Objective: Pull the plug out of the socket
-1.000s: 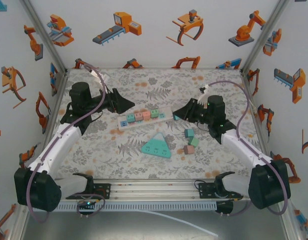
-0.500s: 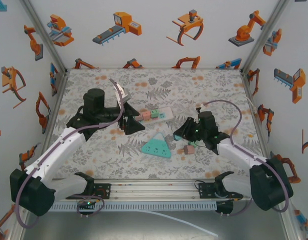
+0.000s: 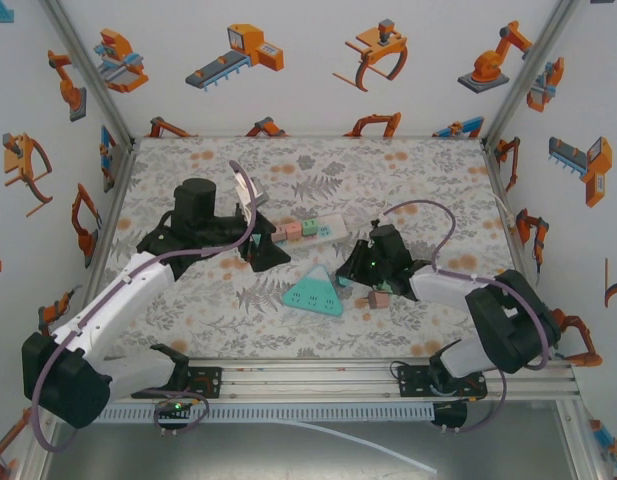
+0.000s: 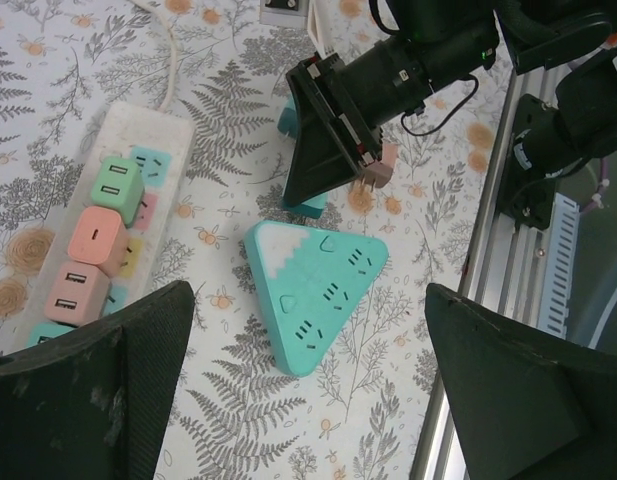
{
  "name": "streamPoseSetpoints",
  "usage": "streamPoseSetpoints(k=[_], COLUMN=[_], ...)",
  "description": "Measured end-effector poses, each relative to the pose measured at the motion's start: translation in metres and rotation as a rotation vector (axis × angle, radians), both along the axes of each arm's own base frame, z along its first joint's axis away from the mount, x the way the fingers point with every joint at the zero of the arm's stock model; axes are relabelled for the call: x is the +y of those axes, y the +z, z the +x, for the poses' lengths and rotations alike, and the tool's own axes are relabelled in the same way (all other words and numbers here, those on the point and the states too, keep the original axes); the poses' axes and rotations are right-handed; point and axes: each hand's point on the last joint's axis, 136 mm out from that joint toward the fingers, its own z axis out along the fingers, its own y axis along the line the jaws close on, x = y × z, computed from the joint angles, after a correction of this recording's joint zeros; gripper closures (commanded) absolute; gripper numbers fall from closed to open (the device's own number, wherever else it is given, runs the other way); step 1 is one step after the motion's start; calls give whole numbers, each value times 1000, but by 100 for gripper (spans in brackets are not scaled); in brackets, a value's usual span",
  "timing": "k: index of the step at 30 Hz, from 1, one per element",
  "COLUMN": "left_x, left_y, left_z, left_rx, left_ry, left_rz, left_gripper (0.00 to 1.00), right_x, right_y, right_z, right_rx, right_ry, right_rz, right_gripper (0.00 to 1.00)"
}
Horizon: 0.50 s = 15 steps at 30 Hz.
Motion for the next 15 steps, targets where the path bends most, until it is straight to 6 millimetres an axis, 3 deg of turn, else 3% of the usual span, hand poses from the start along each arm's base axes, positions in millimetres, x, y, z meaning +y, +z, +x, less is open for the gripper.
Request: streamPoseSetpoints(k=[9, 15], left_x=[4, 9], left_y=[-6, -10], left_z=[9, 18], left_rx=[2, 3], left_ry=[53, 105], left_rz=[35, 72], left_gripper=[12, 13], right_x=[-9, -18], right_y=[-4, 9], right_z=[0, -3], right_rx=[1, -31], right_ry=[-23, -38], right_rz=[-48, -82], right_gripper=[52, 45])
